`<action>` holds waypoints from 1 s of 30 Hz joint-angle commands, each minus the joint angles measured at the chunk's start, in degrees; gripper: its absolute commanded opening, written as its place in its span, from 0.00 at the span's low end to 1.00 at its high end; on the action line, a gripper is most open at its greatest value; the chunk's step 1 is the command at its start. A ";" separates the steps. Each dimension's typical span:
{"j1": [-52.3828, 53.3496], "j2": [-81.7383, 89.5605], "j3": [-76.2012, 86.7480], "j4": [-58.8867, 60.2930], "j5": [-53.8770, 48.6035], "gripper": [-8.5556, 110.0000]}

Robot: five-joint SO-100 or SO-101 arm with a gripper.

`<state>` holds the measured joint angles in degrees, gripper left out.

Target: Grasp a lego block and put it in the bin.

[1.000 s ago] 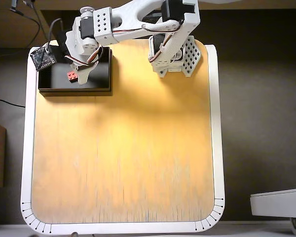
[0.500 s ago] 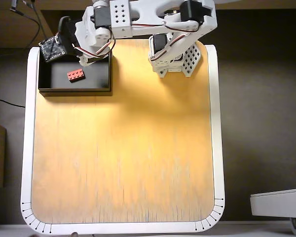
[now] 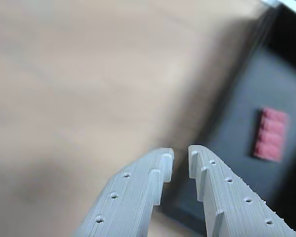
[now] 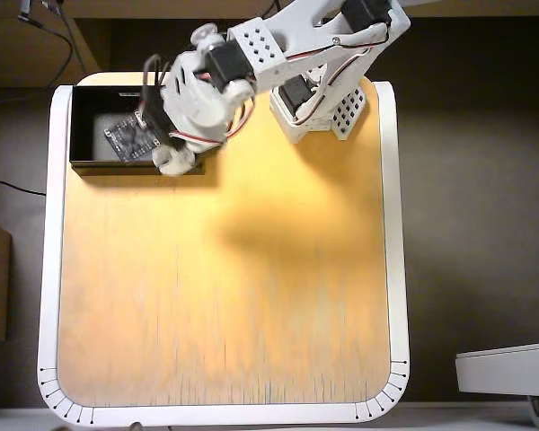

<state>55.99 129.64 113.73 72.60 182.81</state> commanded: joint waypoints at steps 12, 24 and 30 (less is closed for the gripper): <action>-36.83 3.08 -8.44 -2.81 -8.09 0.08; -46.49 22.50 19.16 -15.73 -5.27 0.07; -49.13 33.40 31.11 -16.52 -4.83 0.07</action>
<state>8.61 156.80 142.38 58.36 177.71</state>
